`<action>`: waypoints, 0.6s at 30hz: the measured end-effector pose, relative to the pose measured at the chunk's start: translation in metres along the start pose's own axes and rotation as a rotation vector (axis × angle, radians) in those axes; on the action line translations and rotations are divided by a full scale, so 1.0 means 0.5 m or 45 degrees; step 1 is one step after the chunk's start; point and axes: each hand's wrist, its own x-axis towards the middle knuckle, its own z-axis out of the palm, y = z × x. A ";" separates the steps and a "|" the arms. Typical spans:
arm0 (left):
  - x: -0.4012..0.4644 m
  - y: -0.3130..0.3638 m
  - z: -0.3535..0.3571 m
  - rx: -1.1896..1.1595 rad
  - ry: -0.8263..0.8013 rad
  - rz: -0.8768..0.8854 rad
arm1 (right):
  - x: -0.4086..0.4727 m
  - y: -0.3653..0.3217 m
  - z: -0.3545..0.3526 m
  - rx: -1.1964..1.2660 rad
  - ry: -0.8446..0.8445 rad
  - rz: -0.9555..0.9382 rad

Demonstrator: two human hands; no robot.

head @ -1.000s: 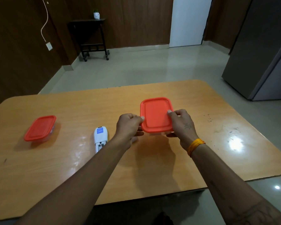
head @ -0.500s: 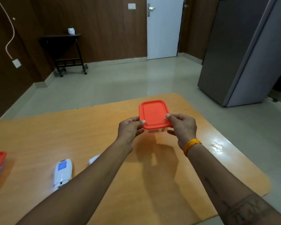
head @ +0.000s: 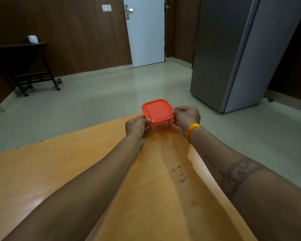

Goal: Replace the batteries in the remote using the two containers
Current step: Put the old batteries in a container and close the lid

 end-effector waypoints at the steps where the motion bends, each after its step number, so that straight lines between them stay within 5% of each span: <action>1: 0.013 -0.004 0.009 0.007 -0.012 0.017 | 0.019 -0.001 0.006 0.001 0.008 0.011; 10: 0.072 -0.010 0.031 0.053 0.011 0.060 | 0.089 0.025 0.027 -0.103 0.064 0.030; 18: 0.014 0.020 0.003 0.189 0.041 0.122 | -0.013 -0.016 -0.006 -0.489 0.052 -0.230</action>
